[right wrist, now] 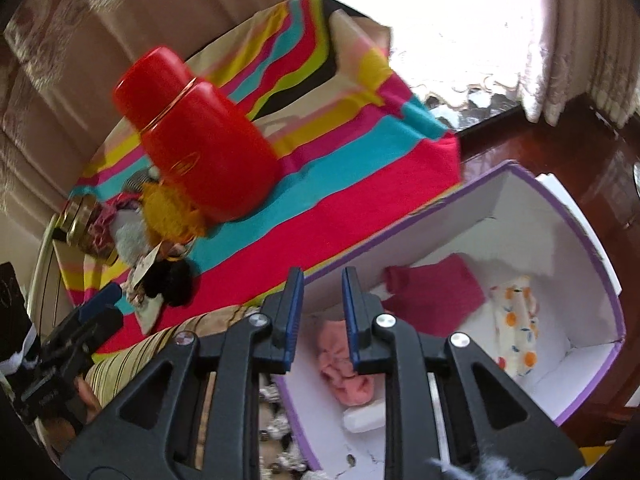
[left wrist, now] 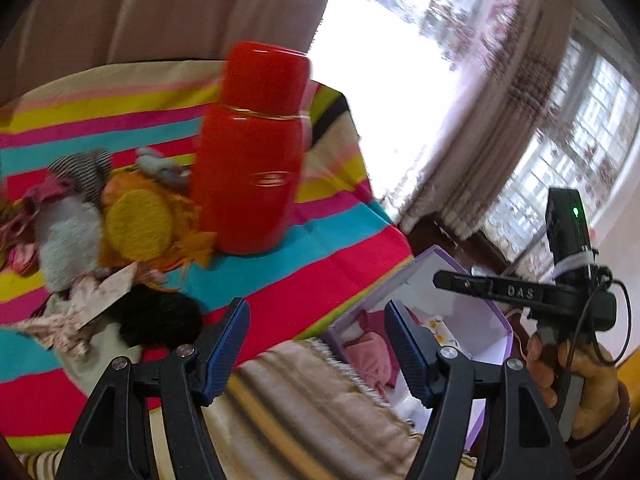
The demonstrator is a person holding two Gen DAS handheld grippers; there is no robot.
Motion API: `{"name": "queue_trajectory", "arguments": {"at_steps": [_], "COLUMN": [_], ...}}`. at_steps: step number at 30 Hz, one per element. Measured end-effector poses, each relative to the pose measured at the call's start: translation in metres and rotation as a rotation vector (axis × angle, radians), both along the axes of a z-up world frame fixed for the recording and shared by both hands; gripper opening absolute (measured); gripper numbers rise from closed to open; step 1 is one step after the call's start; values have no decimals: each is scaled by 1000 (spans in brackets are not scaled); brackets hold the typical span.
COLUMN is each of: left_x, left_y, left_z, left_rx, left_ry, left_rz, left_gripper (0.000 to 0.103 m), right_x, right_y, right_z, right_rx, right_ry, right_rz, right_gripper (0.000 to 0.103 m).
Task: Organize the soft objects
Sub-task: 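Move both tools back over the pile of soft items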
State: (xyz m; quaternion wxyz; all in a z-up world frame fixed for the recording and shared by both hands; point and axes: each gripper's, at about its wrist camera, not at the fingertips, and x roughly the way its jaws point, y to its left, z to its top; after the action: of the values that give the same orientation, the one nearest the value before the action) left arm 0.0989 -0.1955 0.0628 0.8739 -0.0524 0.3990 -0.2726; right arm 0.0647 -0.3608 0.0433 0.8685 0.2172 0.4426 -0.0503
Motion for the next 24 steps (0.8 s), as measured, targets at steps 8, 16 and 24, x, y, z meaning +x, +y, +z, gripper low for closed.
{"name": "queue_trajectory", "arguments": {"at_steps": [8,16,24], "left_x": [10,22,31], "left_y": [69,136,175], "left_z": [-9,-22,-33], "left_rx": [-62,-94,-79], "left_ry": [38,73,100], "left_rz": [155,315,395], "left_gripper": [70,70,70], "right_x": [22,42,62], "right_y": [47,85,121], "right_z": [-1,-6,-16], "right_rx": [-22,-40,-67], "right_ry": [21,45,77], "right_rz": [104,192,280], "right_gripper": [33,45,55]}}
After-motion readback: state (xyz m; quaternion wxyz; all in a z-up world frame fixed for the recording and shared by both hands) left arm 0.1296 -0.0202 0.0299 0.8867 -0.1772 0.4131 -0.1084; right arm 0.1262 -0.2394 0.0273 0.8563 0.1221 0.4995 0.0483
